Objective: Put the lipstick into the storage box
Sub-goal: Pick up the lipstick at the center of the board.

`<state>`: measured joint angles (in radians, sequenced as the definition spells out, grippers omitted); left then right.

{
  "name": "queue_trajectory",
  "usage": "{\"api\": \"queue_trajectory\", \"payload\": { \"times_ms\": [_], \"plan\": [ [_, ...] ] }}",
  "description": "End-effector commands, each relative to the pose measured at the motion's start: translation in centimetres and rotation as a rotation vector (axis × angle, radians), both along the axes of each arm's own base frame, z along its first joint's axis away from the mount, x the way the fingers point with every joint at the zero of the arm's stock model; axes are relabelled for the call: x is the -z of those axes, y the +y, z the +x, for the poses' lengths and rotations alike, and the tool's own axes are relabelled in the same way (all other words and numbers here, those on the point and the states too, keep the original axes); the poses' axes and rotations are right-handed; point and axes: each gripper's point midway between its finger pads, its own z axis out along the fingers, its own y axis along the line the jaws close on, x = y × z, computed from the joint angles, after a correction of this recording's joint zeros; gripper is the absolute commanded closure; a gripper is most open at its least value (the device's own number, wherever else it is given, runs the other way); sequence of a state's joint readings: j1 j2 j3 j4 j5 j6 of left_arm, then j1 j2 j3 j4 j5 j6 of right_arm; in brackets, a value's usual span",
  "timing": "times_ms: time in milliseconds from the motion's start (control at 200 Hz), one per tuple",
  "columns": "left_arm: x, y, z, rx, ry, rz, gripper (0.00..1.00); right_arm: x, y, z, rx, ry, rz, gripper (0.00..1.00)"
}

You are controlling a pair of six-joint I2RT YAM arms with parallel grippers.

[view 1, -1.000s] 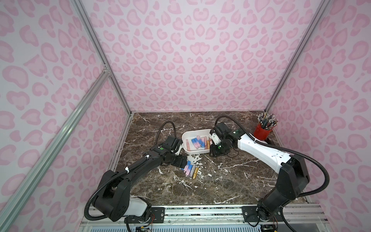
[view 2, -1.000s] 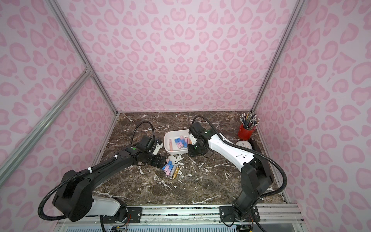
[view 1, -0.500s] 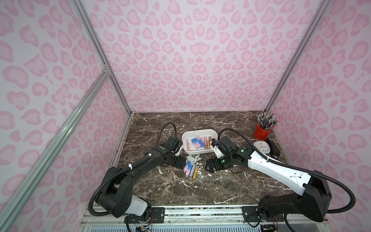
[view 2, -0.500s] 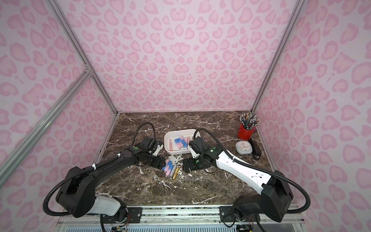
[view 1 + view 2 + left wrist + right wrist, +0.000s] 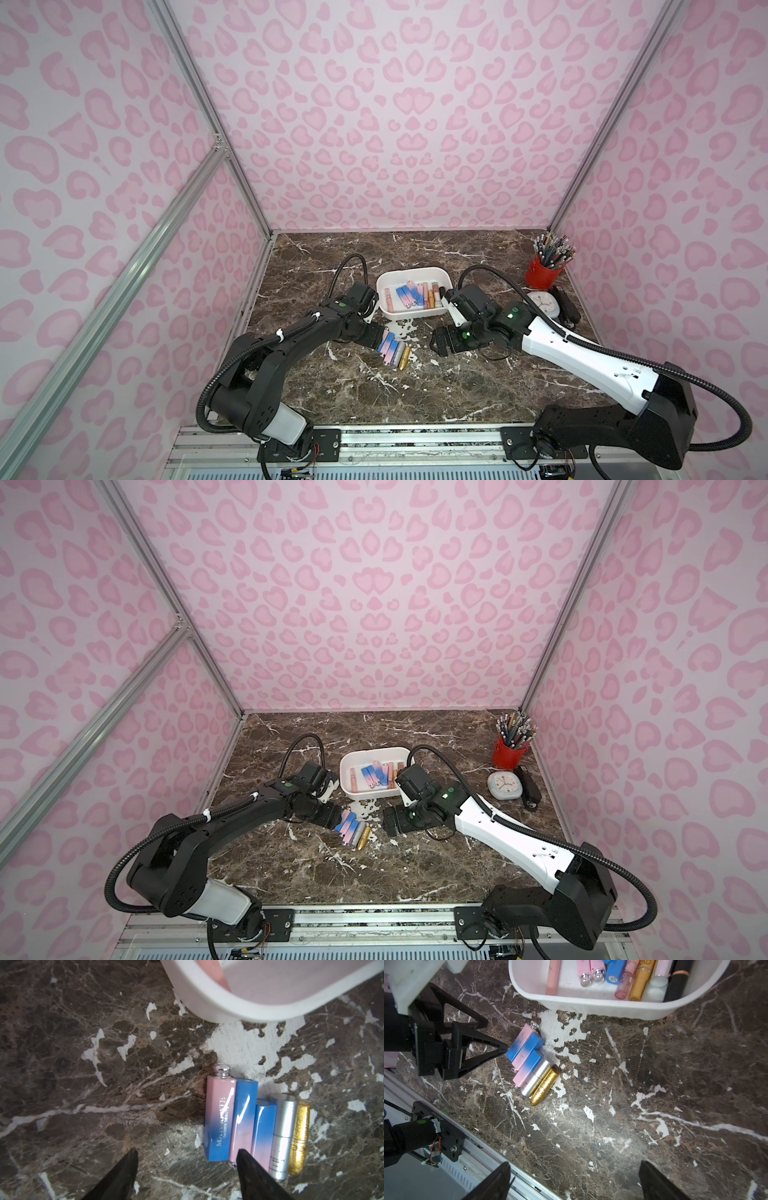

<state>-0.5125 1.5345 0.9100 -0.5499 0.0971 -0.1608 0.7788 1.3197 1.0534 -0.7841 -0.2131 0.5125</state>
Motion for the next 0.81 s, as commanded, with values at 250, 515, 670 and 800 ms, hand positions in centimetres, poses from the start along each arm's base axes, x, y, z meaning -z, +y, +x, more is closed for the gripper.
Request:
{"api": "queue_trajectory", "payload": {
  "times_ms": [250,515,670,800],
  "plan": [
    [0.8,-0.7,1.1,0.003,-0.003,0.007,0.26,0.4,-1.0,1.1,0.017,0.005,-0.030,0.01],
    [1.1,-1.3,1.2,-0.003,0.014,-0.001,0.31,0.6,-1.8,1.8,0.025,0.017,-0.037,0.01],
    [1.7,-1.3,0.9,-0.006,0.029,0.006,0.35,0.5,-2.2,2.2,0.023,0.017,-0.042,0.01],
    [1.7,-1.6,0.7,-0.009,0.030,0.005,0.35,0.5,-2.5,2.5,0.021,0.023,-0.041,0.01]
  ]
}}
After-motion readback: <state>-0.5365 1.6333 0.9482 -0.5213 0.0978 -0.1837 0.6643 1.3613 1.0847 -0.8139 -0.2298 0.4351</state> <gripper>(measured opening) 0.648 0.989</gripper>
